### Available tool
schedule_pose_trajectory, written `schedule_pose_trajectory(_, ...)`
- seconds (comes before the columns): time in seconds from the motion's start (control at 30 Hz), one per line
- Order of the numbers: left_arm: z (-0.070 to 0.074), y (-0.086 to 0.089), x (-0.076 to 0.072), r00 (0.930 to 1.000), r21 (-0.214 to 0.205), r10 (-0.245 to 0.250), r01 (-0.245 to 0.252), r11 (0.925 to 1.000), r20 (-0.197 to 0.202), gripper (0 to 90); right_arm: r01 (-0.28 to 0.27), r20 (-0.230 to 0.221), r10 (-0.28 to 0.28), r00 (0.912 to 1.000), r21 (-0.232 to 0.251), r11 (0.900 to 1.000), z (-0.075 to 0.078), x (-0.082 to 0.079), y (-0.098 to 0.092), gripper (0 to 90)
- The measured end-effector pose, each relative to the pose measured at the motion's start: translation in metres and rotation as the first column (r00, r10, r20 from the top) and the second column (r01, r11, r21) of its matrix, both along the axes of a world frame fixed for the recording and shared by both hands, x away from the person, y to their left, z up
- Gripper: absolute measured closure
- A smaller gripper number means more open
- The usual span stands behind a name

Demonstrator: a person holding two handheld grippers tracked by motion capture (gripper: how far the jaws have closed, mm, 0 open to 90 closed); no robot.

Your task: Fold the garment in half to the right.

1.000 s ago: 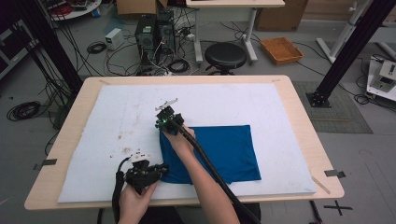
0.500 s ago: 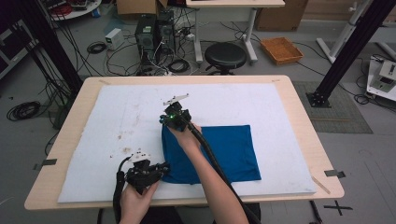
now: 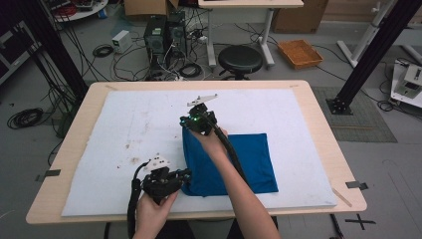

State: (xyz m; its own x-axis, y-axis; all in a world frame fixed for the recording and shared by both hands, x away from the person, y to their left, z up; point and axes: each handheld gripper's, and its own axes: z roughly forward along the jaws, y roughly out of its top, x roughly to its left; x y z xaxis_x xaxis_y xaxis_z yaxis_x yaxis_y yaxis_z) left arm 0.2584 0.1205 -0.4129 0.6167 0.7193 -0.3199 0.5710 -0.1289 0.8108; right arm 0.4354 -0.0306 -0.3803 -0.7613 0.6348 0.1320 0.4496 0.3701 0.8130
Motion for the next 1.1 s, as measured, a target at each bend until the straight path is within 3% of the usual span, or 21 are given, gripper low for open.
schedule_pose_trajectory(0.53,0.008,-0.052,0.012,0.9972,-0.017,-0.074,0.074,0.9971,0.006,83.0,0.029,0.032,-0.029,0.9991,0.016,0.9995,0.013,0.0,-0.06,89.4)
schedule_pose_trajectory(0.77,0.012,-0.077,0.017,0.9941,-0.027,-0.108,0.108,0.9938,0.014,82.9,0.046,0.042,-0.046,0.9981,0.007,0.9989,0.018,0.001,-0.084,89.4)
schedule_pose_trajectory(1.1,0.008,-0.109,0.026,0.9889,-0.056,-0.149,0.148,0.9874,-0.007,83.0,0.083,0.049,-0.082,0.9954,-0.024,0.9962,0.018,0.003,-0.123,89.5)
